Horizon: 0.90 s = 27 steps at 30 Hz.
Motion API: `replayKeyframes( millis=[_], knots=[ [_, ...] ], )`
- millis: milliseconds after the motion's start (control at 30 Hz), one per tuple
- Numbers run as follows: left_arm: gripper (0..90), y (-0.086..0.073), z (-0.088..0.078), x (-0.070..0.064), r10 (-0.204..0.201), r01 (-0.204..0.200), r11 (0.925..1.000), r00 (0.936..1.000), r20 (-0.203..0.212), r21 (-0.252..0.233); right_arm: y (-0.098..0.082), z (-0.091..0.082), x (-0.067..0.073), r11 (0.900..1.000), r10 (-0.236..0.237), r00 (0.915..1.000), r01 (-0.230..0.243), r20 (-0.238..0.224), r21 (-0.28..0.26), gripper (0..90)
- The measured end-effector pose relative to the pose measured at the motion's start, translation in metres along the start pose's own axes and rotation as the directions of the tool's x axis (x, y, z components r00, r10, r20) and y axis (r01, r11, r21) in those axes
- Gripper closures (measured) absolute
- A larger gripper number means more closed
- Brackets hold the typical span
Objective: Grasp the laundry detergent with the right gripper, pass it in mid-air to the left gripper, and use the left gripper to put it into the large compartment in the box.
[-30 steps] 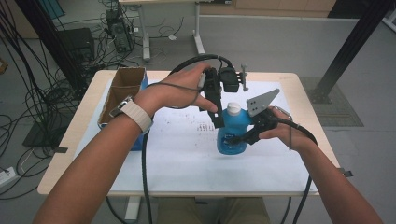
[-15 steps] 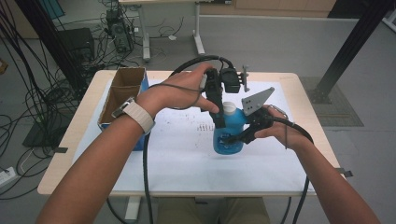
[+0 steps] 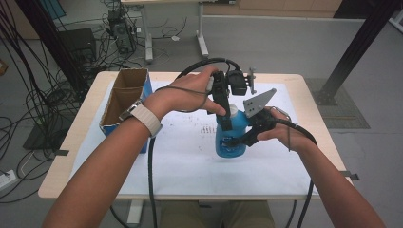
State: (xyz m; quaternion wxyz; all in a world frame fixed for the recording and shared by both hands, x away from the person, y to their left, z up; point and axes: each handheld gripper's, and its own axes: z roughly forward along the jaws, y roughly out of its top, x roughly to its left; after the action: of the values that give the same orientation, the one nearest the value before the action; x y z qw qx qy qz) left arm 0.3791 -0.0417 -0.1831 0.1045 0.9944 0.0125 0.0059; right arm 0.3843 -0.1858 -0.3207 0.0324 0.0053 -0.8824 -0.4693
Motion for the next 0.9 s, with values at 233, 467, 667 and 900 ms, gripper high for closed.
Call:
replayKeyframes(
  millis=[233,467,667,900],
  knots=[
    [6.0,0.0007,0.0010,-0.0004,0.001,-0.001,1.0000,1.0000,0.000,0.003,0.0012,0.0010,0.0000,1.000,-0.005,1.0000,0.005,-0.003,-0.004,43.2],
    [6.4,0.0000,0.0024,-0.0003,-0.001,0.001,1.0000,1.0000,-0.002,0.003,0.0018,0.0014,-0.0005,1.000,-0.003,1.0000,0.003,-0.002,-0.003,43.1],
    [6.6,0.0006,0.0023,-0.0004,0.002,-0.002,1.0000,1.0000,-0.002,0.002,0.0020,0.0014,-0.0006,1.000,0.001,1.0000,-0.001,-0.001,-0.001,43.1],
    [6.6,0.0006,0.0024,-0.0003,0.005,-0.005,1.0000,1.0000,-0.006,0.004,0.0019,0.0014,-0.0005,1.000,0.004,1.0000,-0.004,-0.005,0.002,43.1]
  ],
)
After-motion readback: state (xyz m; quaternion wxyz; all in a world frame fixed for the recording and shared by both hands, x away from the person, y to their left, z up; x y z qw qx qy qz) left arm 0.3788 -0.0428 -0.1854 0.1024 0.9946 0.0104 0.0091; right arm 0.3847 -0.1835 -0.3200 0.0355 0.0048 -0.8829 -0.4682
